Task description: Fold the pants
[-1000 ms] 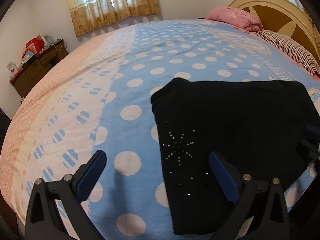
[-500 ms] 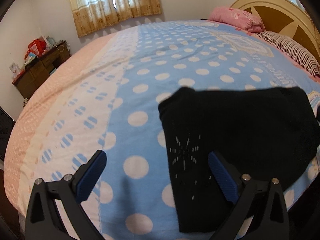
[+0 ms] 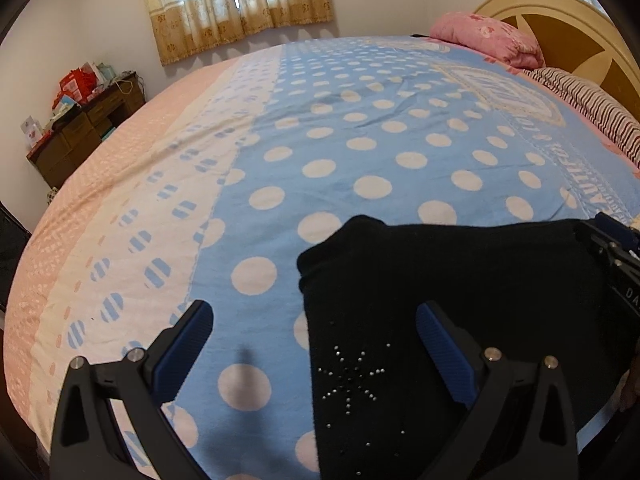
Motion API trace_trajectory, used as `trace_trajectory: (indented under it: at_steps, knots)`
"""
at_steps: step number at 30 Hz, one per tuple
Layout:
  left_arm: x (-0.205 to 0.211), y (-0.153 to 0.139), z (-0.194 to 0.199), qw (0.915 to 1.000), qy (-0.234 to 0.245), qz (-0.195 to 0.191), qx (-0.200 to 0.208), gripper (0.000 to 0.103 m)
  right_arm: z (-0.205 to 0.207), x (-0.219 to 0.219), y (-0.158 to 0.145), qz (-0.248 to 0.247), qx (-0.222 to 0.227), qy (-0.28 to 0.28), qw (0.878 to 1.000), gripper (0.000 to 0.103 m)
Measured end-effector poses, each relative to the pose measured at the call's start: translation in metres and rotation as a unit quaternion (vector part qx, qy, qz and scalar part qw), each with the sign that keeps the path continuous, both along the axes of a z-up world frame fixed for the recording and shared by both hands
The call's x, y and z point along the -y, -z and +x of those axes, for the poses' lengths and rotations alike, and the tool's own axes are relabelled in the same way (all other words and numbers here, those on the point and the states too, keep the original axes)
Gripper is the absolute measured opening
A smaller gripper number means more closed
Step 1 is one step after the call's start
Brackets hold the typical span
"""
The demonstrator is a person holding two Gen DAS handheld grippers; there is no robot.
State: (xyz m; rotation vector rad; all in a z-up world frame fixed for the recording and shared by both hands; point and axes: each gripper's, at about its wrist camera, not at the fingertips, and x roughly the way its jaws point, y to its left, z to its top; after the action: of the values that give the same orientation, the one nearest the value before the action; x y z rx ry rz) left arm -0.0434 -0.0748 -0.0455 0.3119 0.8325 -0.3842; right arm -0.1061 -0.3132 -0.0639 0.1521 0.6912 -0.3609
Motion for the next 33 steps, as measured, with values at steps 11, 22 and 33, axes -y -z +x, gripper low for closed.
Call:
trace_trajectory:
  at_steps: [11, 22, 33]
  knots:
    - [-0.021, -0.012, -0.005, 0.9981, 0.005, -0.059, -0.018, 0.103, -0.099, 0.033, -0.021, 0.100, 0.120, 0.072, 0.985, 0.070]
    - [-0.018, 0.010, -0.015, 0.9861, 0.007, -0.125, -0.109, 0.103, -0.092, 0.010, 0.029, 0.137, 0.065, 0.059, 0.987, 0.070]
    - [-0.017, 0.023, -0.022, 0.9853, 0.006, -0.124, -0.117, 0.103, -0.083, -0.007, 0.033, 0.118, 0.027, 0.032, 0.992, 0.041]
